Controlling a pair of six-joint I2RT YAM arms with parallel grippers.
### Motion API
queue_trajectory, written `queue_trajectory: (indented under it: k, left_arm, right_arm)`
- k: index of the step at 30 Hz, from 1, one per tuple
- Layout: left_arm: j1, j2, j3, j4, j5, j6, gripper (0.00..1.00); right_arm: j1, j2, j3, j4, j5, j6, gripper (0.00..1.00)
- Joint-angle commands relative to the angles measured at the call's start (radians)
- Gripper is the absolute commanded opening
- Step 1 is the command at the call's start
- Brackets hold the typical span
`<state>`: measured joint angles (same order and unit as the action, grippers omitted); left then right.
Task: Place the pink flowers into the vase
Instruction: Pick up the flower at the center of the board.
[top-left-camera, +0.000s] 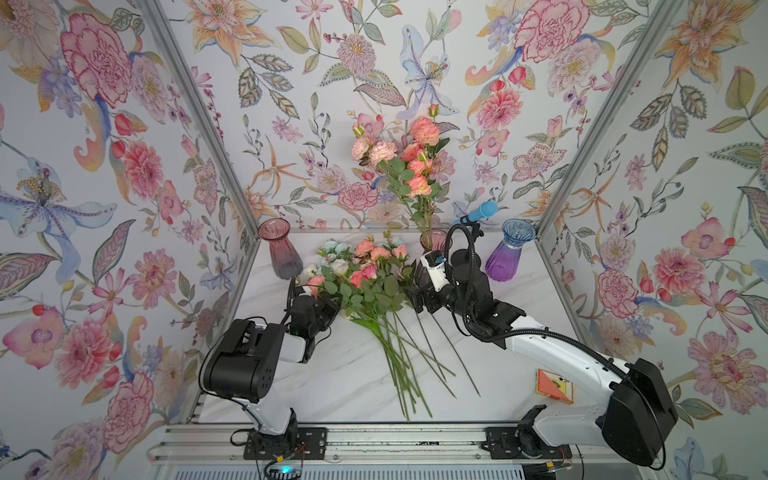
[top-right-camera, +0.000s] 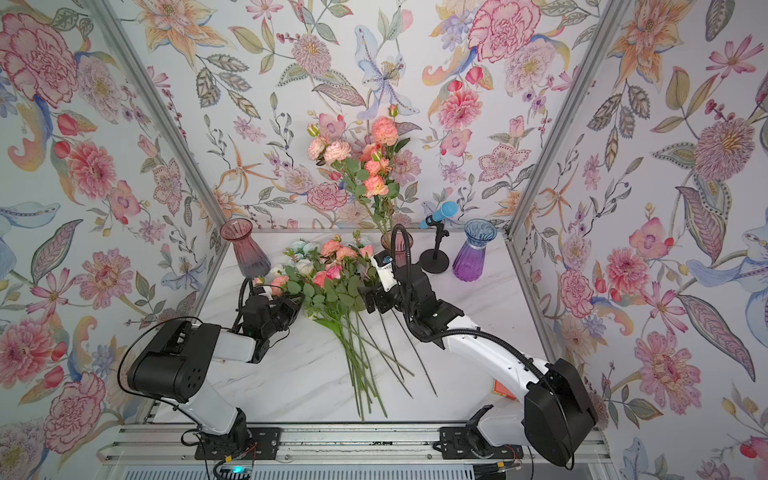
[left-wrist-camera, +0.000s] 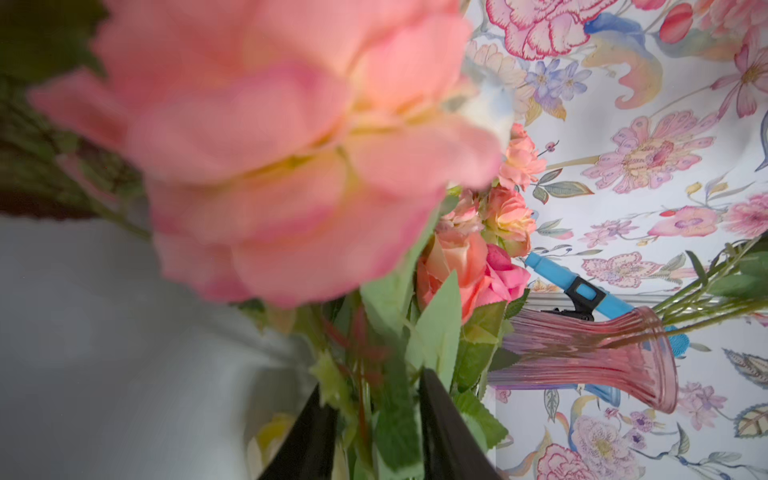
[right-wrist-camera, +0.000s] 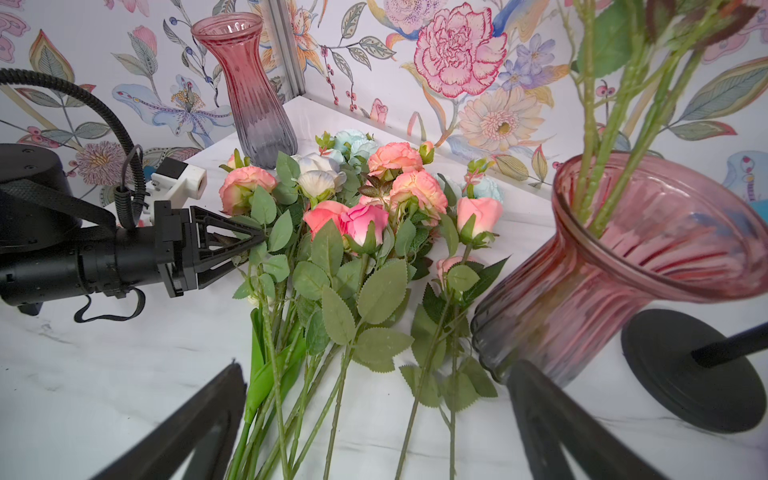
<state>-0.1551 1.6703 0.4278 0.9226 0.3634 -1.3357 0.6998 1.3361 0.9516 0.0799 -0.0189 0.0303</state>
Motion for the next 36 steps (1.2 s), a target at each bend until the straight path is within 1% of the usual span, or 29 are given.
queue_trajectory:
  k: [1, 2, 8, 11, 14, 19, 23, 27, 31, 36]
  left_arm:
    - [0.012, -0.019, 0.023, 0.02, 0.0, 0.023, 0.25]
    - [0.014, -0.031, 0.024, 0.012, 0.0, 0.028, 0.21]
    - [0.019, -0.074, 0.035, -0.013, 0.027, 0.062, 0.05]
    - [0.019, -0.115, 0.047, -0.019, 0.042, 0.077, 0.0]
    - [0.019, -0.191, 0.081, -0.064, 0.048, 0.131, 0.0]
    - [0.019, -0.271, 0.155, -0.124, 0.072, 0.197, 0.0]
    - [0.012, -0.313, 0.219, -0.175, 0.083, 0.229, 0.0]
    - [0.004, -0.35, 0.271, -0.235, 0.087, 0.263, 0.0]
    - [0.0, -0.392, 0.299, -0.285, 0.084, 0.286, 0.0]
    - [0.001, -0.43, 0.298, -0.309, 0.082, 0.287, 0.0]
  right_arm:
    - [-0.005, 0.02, 0.022, 0.004, -0.011, -0.009, 0.99]
    - [-0.005, 0.027, 0.026, 0.004, -0.014, -0.007, 0.99]
    - [0.009, 0.064, 0.056, 0.001, -0.046, -0.001, 0.99]
    - [0.034, 0.088, 0.081, -0.024, -0.083, -0.024, 0.99]
    - [0.067, 0.106, 0.103, -0.058, -0.134, -0.062, 0.99]
    - [0.112, 0.143, 0.162, -0.09, -0.233, -0.098, 0.99]
    - [0.162, 0.208, 0.255, -0.134, -0.188, -0.146, 0.99]
    - [0.183, 0.284, 0.347, -0.142, -0.163, -0.167, 0.99]
    - [0.182, 0.368, 0.449, -0.167, -0.115, -0.173, 0.93]
    - [0.179, 0.467, 0.568, -0.203, -0.098, -0.174, 0.85]
